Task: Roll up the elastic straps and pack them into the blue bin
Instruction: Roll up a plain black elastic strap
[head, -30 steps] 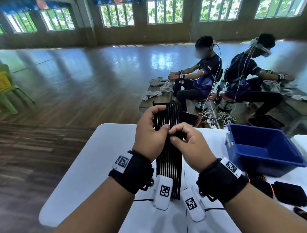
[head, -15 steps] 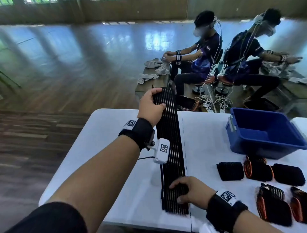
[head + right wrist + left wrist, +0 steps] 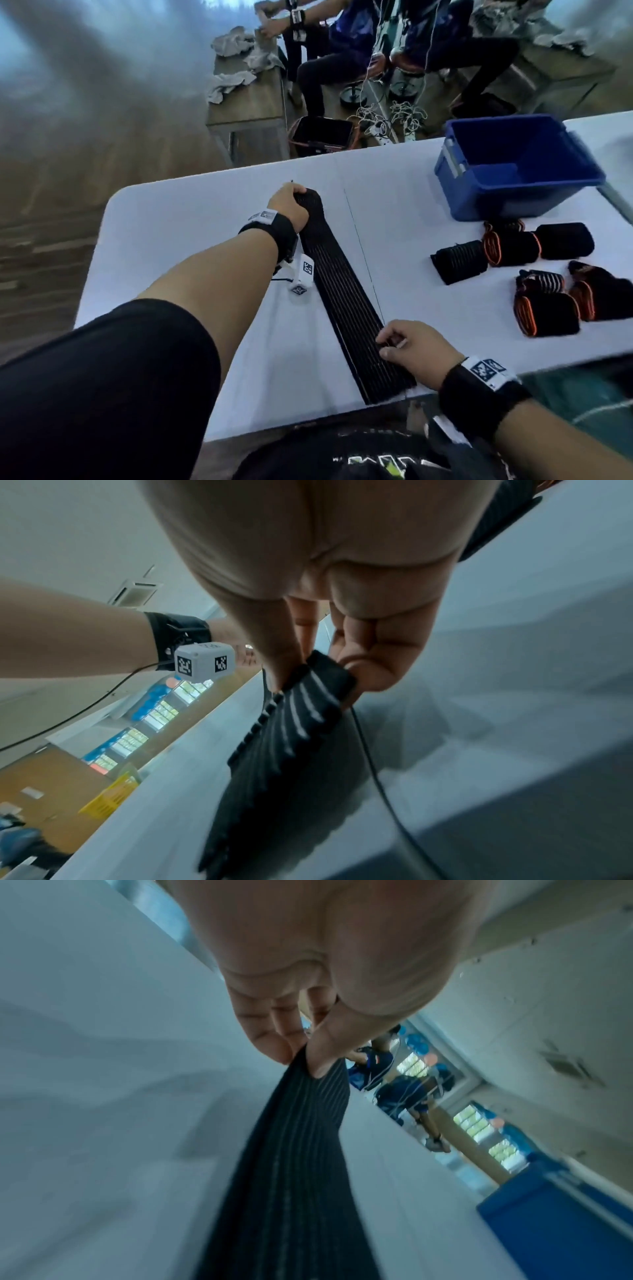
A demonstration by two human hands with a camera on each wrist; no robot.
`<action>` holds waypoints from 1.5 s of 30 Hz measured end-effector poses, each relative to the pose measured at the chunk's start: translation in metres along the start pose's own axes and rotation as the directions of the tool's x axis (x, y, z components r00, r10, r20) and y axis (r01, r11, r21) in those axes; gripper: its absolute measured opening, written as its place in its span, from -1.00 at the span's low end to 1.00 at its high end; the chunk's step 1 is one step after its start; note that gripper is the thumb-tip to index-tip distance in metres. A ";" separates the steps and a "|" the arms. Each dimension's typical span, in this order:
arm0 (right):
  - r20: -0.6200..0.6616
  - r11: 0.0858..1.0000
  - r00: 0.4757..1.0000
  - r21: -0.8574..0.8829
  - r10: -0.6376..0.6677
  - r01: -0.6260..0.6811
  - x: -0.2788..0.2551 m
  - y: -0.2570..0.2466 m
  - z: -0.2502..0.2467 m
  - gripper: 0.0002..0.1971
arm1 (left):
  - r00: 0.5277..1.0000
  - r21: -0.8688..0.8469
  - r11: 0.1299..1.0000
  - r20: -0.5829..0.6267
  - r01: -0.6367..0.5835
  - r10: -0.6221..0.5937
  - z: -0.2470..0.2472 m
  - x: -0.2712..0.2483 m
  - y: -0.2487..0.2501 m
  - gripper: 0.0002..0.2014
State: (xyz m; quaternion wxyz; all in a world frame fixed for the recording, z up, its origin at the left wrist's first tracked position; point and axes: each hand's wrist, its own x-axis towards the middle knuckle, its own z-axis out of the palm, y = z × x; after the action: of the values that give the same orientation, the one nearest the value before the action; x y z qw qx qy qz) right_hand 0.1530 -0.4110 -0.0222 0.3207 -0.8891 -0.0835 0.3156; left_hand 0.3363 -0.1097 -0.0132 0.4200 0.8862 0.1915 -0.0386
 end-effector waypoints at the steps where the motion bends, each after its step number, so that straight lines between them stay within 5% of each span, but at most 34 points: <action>1: -0.024 1.000 1.000 0.012 0.017 -0.016 -0.001 0.001 0.005 -0.89 | 0.999 0.055 0.998 0.039 -0.005 0.003 0.004 0.005 -0.003 -0.46; 8: -0.138 1.000 0.990 -0.007 0.013 -0.014 -0.005 -0.004 0.026 -0.92 | 0.983 0.527 0.839 0.178 -0.133 0.044 0.018 0.033 0.003 -0.42; 12: -0.197 1.000 0.980 0.006 -0.010 0.012 0.001 -0.007 0.027 -0.90 | 0.976 0.623 0.765 0.213 -0.166 0.038 0.015 0.042 0.002 -0.40; 21: -0.170 0.999 0.985 0.038 0.018 -0.011 0.005 -0.007 0.024 -0.93 | 0.984 0.460 0.871 0.042 -0.172 0.172 0.005 -0.024 -0.024 -0.58; 29: -0.049 0.998 0.998 0.046 -0.043 0.045 0.004 -0.004 0.010 -0.85 | 0.933 0.282 0.919 0.308 -0.276 0.186 0.022 -0.183 -0.073 -0.88; 39: 0.048 0.993 0.992 0.003 -0.115 0.115 0.016 -0.009 0.011 -0.88 | 0.988 0.130 0.992 0.152 0.008 -0.028 0.055 -0.255 -0.066 -0.86; 45: 0.082 0.985 0.983 -0.034 -0.167 0.170 0.013 -0.013 0.009 -0.84 | 0.999 0.100 0.994 0.017 0.039 -0.041 0.060 -0.272 -0.060 -0.88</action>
State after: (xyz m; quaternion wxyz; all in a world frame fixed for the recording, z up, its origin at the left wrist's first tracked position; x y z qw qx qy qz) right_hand 0.1581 -0.3918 -0.0262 0.3245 -0.8722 -0.1774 0.3202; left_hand 0.0687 -0.2044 -0.0335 0.3765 0.9016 0.2029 -0.0649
